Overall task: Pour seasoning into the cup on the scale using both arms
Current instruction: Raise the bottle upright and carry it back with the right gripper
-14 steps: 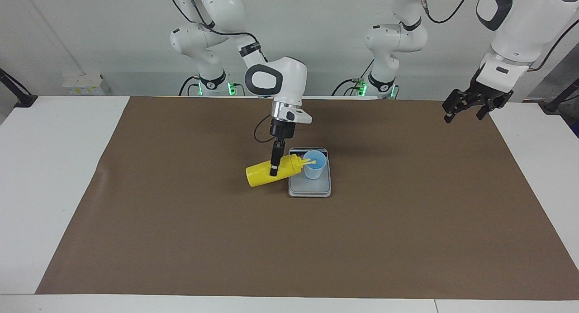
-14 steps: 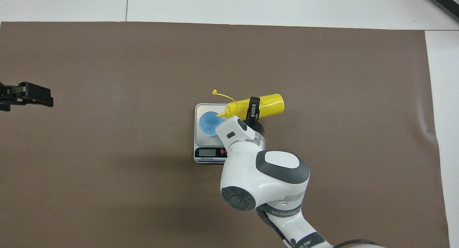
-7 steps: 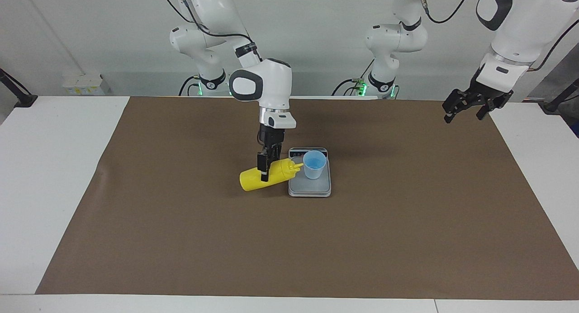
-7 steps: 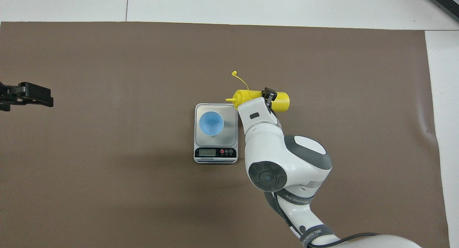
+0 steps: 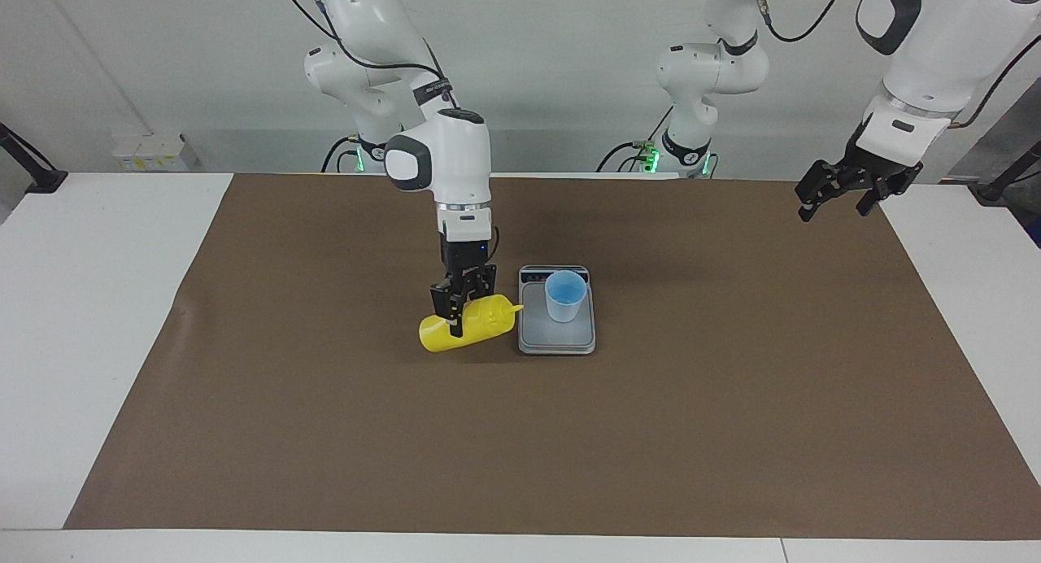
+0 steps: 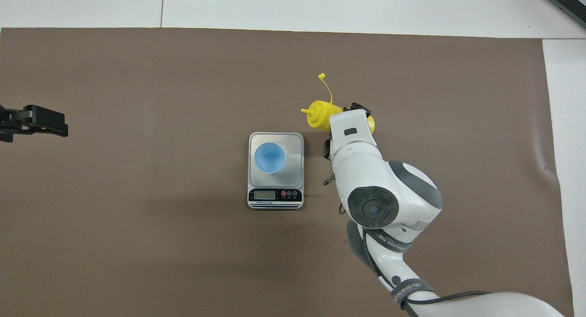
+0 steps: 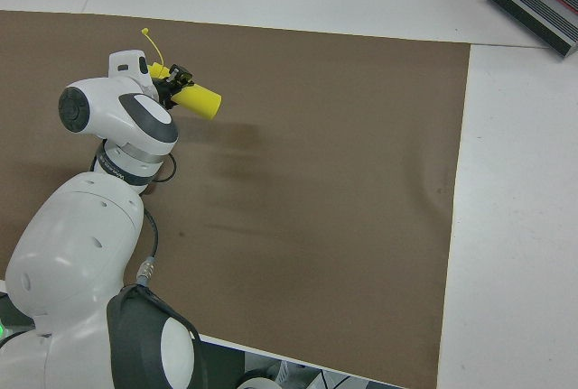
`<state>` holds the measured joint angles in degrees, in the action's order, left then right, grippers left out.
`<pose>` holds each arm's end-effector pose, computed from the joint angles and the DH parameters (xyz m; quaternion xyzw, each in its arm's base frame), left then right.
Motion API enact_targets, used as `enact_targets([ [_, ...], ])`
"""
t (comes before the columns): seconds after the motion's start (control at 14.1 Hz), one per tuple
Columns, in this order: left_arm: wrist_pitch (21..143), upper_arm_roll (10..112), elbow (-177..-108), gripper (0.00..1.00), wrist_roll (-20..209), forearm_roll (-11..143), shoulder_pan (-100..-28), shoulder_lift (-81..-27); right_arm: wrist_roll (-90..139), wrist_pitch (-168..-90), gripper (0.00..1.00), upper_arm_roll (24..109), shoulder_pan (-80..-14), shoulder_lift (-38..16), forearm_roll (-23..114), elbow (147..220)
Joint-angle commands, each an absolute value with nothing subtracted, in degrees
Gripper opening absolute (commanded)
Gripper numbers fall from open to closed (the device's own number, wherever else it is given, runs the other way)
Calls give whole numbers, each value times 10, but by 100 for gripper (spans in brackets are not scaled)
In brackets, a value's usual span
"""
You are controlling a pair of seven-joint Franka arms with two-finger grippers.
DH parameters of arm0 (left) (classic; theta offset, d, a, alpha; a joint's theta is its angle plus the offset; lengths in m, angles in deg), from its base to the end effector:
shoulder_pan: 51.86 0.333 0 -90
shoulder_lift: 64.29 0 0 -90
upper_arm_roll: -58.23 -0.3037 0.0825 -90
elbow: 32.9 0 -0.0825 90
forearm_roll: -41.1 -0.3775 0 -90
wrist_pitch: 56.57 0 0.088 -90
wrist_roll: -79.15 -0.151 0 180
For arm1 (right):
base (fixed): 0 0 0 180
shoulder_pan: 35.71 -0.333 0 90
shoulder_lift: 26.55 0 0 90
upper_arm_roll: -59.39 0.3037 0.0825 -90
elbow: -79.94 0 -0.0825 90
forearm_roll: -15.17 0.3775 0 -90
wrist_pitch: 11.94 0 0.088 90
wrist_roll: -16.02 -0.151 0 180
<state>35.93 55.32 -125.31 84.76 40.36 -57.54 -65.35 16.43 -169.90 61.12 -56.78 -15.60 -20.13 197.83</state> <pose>0.5467 -0.0243 0.5626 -0.9996 -0.0246 -0.0104 0.0052 0.5772 0.2577 0.3505 0.8553 0.4232 0.2703 0.1282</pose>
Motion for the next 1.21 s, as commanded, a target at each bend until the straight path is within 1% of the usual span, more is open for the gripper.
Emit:
enact_targets([
  [0.0, 362, 551, -1272, 100, 846, 407, -575, -670, 215, -1701, 27, 621, -558, -171, -115, 1979],
  [0.14, 362, 551, -1272, 100, 846, 407, -575, -670, 243, -1697, 27, 621, -558, -171, -58, 1967],
  [0.57, 362, 551, -1272, 100, 845, 407, -575, -670, 397, -1666, 27, 621, -524, -172, 93, 1938],
  [1.14, 362, 551, -1272, 100, 846, 407, -575, -670, 657, -1646, 27, 620, -463, -197, 357, 1955],
])
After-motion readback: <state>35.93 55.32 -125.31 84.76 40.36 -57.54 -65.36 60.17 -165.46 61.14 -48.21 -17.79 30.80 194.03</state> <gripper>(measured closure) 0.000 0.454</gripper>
